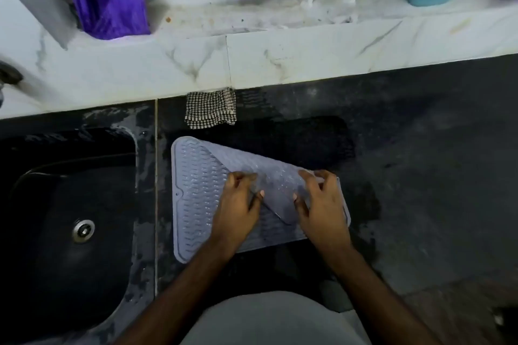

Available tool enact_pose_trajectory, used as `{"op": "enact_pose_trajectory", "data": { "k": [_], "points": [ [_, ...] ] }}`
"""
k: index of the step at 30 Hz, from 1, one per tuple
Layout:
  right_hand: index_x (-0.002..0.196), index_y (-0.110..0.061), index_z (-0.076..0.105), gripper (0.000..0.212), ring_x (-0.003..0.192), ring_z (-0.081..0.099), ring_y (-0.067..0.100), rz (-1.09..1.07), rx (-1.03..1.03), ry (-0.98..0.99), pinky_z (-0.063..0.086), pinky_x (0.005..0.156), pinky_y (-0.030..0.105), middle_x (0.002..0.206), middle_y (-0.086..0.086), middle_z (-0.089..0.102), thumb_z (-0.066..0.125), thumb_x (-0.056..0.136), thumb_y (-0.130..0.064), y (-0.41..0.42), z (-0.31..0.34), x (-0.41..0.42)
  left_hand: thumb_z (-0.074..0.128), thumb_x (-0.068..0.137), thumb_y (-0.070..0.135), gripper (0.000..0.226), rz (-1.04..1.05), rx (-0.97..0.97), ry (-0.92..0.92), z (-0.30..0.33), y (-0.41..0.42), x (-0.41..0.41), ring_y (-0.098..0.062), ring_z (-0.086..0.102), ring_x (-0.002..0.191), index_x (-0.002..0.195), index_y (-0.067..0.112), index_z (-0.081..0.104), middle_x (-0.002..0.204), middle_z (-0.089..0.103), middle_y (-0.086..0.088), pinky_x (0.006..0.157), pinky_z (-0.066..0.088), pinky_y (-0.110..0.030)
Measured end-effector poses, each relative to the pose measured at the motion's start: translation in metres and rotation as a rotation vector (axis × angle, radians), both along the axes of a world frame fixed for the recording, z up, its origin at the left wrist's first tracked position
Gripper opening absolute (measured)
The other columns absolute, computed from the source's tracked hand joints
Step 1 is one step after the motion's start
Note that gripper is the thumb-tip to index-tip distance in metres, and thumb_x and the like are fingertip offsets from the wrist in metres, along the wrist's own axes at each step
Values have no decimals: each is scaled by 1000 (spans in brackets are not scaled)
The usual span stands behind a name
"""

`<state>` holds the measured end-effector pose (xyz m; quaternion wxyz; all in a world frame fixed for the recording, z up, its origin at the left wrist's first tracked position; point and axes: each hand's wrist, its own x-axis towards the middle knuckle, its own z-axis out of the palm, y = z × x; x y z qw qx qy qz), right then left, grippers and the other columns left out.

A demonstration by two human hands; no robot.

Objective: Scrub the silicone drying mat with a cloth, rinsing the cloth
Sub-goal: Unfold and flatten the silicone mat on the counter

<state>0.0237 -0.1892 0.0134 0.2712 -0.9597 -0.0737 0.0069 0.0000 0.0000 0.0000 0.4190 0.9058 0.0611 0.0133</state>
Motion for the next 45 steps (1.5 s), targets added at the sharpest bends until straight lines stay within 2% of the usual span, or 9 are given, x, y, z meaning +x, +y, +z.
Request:
{"op": "enact_pose_trajectory", "data": {
  "k": [4, 10, 18, 23, 29, 32, 34, 38, 45],
  "points": [
    [146, -26, 48, 58, 102, 55, 32, -60, -146, 129, 50, 93, 42, 123, 16, 45, 66, 91, -24, -7, -12, -2, 67, 96, 16, 40, 236, -149, 157, -1, 1, 7, -20, 61, 103, 134, 7, 60, 123, 56, -14, 102, 49, -36],
    [155, -38, 28, 68, 101, 54, 31, -64, -233, 252, 51, 89, 42, 114, 13, 44, 58, 95, -44, -12, -26, 0, 70, 95, 14, 45, 294, -385, 211, -11, -3, 9, -3, 63, 99, 138, 9, 56, 127, 62, -10, 84, 45, -3],
    [156, -35, 25, 76, 97, 52, 26, -143, -109, 292, 50, 92, 34, 114, 11, 39, 64, 92, -23, -17, -30, 5, 73, 92, 14, 55, 422, -561, 192, -19, -12, 15, -4, 62, 105, 142, 13, 48, 137, 50, -11, 101, 54, -39],
    [149, -27, 39, 66, 109, 52, 36, -125, 115, 255, 45, 89, 35, 131, 18, 42, 63, 90, -9, -21, -28, 13, 73, 92, 12, 47, 412, -618, 143, -20, -13, 21, -15, 62, 104, 134, 20, 55, 128, 56, -10, 95, 55, -35],
    [138, -16, 52, 45, 105, 57, 12, -125, 335, 46, 52, 96, 35, 120, -2, 45, 57, 96, -1, -16, -15, 19, 65, 95, 6, 31, 459, -885, 233, -20, -13, 30, -1, 61, 66, 124, 17, 62, 80, 66, 8, 49, 41, -16],
    [133, -18, 55, 36, 107, 54, 3, -67, 413, -82, 46, 98, 21, 117, -8, 43, 53, 99, -5, -11, -10, 17, 64, 96, 6, 25, 504, -951, 276, -19, -12, 32, -1, 60, 59, 121, 13, 65, 81, 68, 5, 40, 34, -16],
    [131, -17, 57, 35, 112, 53, 2, -74, 467, -136, 42, 101, 16, 118, -6, 43, 52, 99, -3, -9, -11, 14, 65, 96, 8, 25, 530, -983, 302, -17, -11, 33, -2, 60, 57, 120, 14, 66, 80, 70, 6, 37, 29, -15],
    [119, -14, 61, 33, 114, 55, 14, -181, 593, -164, 44, 103, 30, 117, 0, 47, 48, 97, 8, -7, -14, 13, 67, 95, 9, 26, 544, -1027, 332, -13, -9, 34, -3, 58, 54, 120, 18, 66, 74, 66, 2, 33, 26, -15],
    [116, -22, 67, 23, 119, 56, 8, -370, 758, -50, 45, 104, 21, 126, 5, 49, 59, 99, -10, -15, -16, 21, 66, 95, 7, 27, 441, -1033, 298, 3, 1, 51, -2, 57, 50, 120, 17, 70, 75, 69, 4, 32, 28, -15]
  ]
}}
